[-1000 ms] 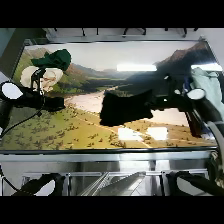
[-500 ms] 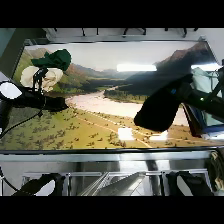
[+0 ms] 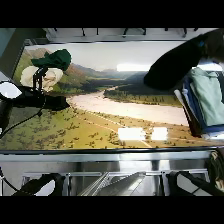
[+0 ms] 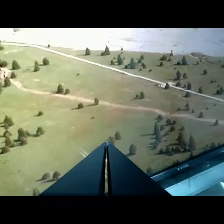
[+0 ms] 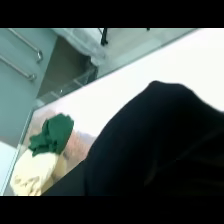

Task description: Fold the shirts.

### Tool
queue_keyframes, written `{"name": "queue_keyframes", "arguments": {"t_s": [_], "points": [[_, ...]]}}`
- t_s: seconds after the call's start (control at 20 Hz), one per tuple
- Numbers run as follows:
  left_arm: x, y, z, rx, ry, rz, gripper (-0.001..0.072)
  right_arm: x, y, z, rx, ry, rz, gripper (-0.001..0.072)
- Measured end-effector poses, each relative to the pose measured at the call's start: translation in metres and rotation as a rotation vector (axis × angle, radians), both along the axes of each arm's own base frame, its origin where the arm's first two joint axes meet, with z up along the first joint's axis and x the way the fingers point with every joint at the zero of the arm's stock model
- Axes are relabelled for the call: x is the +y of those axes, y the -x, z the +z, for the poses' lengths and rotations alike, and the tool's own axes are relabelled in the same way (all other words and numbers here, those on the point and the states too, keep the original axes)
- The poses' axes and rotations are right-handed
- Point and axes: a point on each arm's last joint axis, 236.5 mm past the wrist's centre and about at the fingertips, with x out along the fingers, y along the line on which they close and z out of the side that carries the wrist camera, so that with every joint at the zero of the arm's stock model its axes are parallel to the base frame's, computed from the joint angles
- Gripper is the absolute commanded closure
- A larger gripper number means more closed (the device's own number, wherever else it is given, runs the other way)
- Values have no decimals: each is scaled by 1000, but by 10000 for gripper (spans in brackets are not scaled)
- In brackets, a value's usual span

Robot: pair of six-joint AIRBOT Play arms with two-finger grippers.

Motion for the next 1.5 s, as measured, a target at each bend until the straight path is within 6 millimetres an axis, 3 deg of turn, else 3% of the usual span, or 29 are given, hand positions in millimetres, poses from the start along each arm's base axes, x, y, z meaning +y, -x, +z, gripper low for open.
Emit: {"name": "queue_keyframes", "arguments": {"t_s": [0.15,0.35,0.55,0.85,1.05,1.2,1.5], "points": [[1,-8,3,-31,2,14,687,-35,-39,33,-83,38,-32,691],[2,-19,7,-77,3,39,687,-90,-72,60,-197,39,-111,694],[3,-23,8,-94,4,49,687,-141,-78,73,-306,49,-181,697],[3,-23,5,-86,8,53,687,-199,-62,106,-499,85,-267,697],[3,-23,5,-81,11,57,687,-224,-53,105,-520,100,-293,696],[3,-23,5,-80,11,58,687,-234,-50,84,-476,96,-272,695],[3,-24,5,-83,9,62,687,-229,-41,58,-411,87,-185,691]]}}
